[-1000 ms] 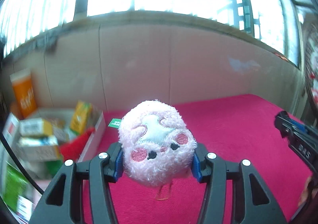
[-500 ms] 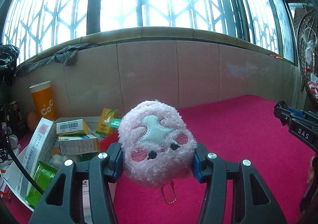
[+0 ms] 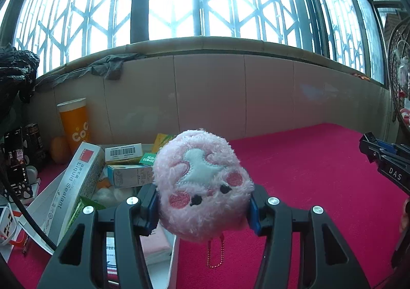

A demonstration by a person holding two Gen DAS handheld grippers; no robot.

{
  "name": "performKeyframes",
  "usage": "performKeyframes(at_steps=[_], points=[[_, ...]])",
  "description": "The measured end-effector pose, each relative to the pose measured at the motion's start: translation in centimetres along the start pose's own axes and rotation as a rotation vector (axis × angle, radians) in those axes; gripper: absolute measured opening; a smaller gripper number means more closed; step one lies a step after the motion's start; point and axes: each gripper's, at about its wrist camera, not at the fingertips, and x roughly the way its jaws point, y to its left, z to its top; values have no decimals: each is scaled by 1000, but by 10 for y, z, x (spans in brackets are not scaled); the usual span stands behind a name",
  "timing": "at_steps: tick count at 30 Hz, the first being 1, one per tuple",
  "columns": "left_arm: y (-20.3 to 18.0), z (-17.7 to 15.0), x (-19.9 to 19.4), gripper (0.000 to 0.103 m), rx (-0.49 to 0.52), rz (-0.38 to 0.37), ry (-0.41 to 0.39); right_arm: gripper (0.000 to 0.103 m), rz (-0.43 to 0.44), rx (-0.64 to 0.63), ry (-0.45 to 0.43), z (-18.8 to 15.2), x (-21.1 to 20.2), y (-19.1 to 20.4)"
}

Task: Organize objects
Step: 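Lift and carry the pig plush with the left gripper while the right carries the charger toward the tray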

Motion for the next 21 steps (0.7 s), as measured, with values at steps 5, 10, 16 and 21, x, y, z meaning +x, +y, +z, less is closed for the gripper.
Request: performKeyframes(at_steps=[5,10,16,21], points=[[12,-3,-6,54,-18,10,1,29,5,-4,6,-2,-3,5],[23,-5,-12,54,-40,17,-5,29,11,-25,11,-4,-6,12],[34,-7,-20,54,-56,30,-19,29,22,-49,18,-6,-9,22],[43,-9,-28,54,-65,45,-27,29,36,-74,25,-8,-11,35]])
